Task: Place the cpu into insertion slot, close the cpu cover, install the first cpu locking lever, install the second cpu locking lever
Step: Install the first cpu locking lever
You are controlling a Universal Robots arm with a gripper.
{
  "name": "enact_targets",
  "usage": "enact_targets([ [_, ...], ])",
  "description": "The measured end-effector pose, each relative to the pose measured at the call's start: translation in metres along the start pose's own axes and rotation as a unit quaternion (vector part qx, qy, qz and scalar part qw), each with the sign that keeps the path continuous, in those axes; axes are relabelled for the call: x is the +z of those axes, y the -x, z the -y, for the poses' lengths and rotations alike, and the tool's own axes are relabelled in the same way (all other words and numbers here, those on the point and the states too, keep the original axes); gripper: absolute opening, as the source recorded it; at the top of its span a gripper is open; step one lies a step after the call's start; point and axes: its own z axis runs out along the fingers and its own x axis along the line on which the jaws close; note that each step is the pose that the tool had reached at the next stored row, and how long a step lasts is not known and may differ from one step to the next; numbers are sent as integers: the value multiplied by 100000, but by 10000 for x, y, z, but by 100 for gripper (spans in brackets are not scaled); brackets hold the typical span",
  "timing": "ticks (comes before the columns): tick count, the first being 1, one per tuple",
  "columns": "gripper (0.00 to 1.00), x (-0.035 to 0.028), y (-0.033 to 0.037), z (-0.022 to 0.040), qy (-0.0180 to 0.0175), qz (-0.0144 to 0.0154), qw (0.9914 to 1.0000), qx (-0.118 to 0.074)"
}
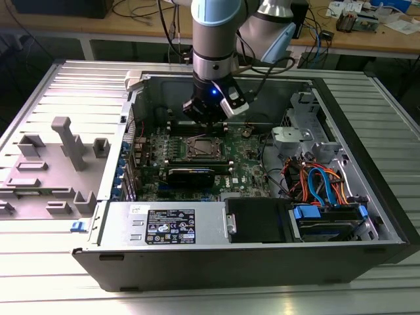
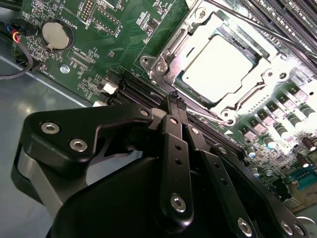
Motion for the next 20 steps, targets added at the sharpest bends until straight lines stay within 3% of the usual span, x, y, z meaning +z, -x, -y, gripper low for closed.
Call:
enact_targets([
  [8, 11, 72, 14, 5, -5, -3, 100000, -1],
  [10, 11, 91, 26, 7, 9, -149, 100000, 8],
  [20, 11, 72, 30, 6, 29, -173, 100000, 13],
])
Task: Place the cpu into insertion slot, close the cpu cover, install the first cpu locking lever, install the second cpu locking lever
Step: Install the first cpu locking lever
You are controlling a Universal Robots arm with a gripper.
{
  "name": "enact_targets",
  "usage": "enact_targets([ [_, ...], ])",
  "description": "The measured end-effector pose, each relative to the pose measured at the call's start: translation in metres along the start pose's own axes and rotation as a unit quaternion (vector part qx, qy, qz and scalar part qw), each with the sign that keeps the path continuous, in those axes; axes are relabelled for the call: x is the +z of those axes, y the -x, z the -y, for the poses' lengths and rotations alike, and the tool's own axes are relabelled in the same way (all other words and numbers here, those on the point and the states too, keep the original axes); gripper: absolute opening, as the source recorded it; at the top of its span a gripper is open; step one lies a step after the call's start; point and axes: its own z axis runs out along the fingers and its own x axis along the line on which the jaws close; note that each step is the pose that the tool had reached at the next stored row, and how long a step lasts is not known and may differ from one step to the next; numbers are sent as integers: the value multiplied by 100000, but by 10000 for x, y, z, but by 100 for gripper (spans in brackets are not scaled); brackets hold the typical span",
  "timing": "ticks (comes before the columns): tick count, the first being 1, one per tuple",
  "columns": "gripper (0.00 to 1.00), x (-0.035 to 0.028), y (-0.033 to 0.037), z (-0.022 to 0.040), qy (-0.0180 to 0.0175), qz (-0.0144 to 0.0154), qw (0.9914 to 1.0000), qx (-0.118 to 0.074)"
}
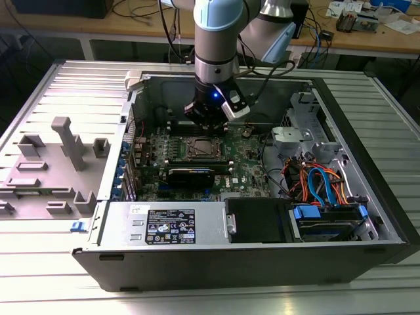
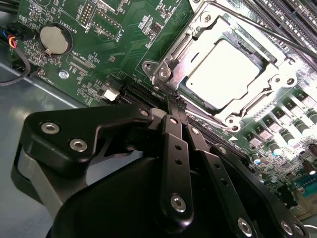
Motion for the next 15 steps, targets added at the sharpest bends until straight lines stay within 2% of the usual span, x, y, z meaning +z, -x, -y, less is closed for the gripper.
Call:
enact_targets([
  [10, 11, 15, 26, 10, 3, -75, 100000, 5],
  [15, 11, 11, 21, 60, 1, -75, 100000, 14],
])
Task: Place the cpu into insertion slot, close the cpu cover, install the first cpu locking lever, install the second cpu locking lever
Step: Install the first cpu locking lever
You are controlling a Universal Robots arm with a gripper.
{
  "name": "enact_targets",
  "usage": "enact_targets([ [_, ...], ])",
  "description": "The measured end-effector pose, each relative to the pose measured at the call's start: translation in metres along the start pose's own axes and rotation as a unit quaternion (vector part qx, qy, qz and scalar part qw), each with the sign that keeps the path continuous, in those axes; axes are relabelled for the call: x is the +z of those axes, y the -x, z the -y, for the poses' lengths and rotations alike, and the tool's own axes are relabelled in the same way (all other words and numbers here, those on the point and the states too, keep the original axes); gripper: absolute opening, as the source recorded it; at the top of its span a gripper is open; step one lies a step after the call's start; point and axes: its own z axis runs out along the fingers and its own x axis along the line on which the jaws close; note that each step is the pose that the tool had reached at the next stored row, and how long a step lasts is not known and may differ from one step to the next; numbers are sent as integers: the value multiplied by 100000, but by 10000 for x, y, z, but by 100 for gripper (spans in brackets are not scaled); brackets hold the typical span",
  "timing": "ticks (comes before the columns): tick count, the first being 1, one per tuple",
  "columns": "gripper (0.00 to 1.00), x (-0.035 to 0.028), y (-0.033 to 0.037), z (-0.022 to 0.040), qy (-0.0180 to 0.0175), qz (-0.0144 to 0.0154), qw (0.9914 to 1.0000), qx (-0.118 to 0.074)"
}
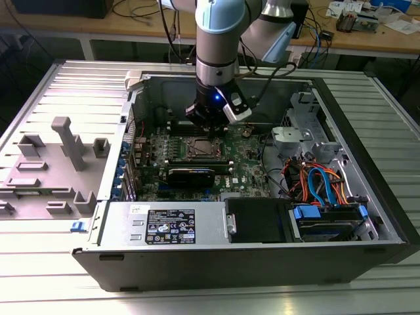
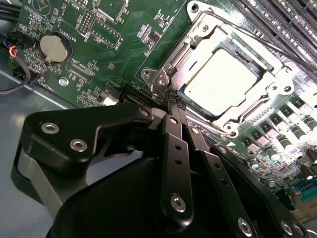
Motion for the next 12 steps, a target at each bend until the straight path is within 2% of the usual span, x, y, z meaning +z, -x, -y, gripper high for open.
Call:
enact_targets([
  [5, 11, 1, 0, 2, -25, -5, 100000, -7],
  [9, 11, 14, 0, 2, -379, -41, 99999, -18],
  [12, 11, 28, 1, 4, -772, -93, 99997, -26],
])
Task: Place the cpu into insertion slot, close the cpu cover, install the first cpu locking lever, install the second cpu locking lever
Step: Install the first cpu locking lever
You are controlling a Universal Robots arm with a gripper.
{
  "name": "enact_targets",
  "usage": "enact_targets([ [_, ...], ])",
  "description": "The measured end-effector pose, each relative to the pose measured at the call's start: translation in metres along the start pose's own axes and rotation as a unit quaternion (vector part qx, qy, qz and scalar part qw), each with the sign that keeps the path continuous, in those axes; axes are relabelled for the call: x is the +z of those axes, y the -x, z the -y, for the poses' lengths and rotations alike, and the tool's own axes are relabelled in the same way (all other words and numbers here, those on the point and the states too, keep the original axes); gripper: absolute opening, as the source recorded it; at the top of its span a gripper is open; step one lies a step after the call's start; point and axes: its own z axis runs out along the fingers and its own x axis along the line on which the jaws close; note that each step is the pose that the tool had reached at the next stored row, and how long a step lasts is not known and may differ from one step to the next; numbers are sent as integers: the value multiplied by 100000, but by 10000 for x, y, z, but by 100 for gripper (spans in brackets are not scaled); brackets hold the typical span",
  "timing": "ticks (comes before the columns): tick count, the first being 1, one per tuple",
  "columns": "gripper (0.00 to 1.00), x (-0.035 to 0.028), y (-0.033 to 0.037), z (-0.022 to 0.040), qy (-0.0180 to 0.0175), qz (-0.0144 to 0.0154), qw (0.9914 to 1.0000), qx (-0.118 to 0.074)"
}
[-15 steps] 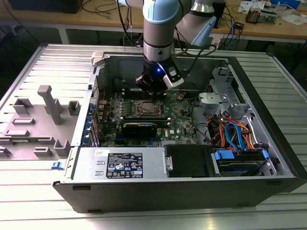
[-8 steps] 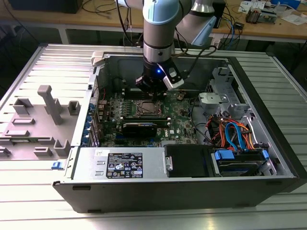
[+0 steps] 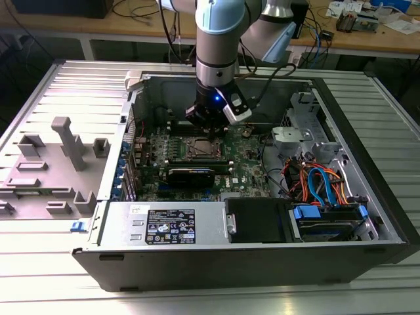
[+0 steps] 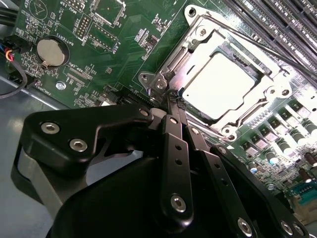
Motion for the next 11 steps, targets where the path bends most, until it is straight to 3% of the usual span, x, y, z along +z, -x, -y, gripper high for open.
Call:
enact_targets([
  [11, 11, 40, 1, 3, -82, -5, 100000, 3],
])
